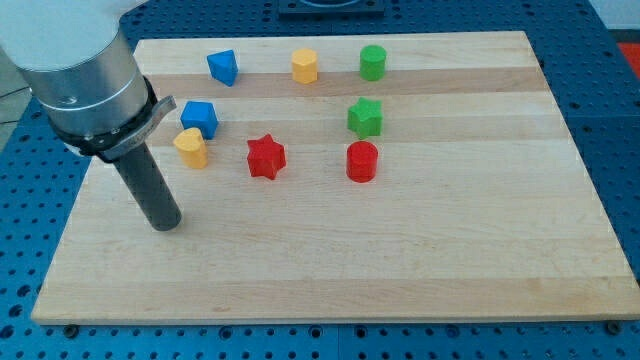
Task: Push the red star towards the bottom left of the board
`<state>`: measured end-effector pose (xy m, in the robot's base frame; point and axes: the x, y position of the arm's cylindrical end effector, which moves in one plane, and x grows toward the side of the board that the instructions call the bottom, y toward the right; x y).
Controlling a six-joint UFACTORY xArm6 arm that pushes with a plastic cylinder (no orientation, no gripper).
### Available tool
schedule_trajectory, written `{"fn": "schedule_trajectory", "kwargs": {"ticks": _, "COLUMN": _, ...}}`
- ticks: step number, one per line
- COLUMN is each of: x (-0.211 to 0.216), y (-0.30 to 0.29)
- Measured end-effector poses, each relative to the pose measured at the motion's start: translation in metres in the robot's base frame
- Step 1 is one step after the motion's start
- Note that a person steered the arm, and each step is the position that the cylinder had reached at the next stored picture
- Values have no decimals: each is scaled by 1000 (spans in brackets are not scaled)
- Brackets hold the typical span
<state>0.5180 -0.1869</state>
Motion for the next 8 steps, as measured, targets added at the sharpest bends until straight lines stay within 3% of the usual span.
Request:
{"fn": "schedule_trajectory", "kwargs": {"ticks": 1, "x": 2, "y": 16}}
{"fn": "schedule_trajectory", "kwargs": {"ticks": 2, "x": 19, "y": 74}}
{"fn": "schedule_trajectory", "kwargs": {"ticks": 3, "x": 14, "y": 171}}
{"fn": "schedule_trajectory", "kwargs": {"ticks": 4, "x": -20, "y": 221}}
{"fn": "schedule_trajectory", "kwargs": {"ticks": 6, "x": -37, "y": 277}}
{"fn": "schedule_trajectory", "kwargs": {"ticks": 8, "x": -56, "y": 145}}
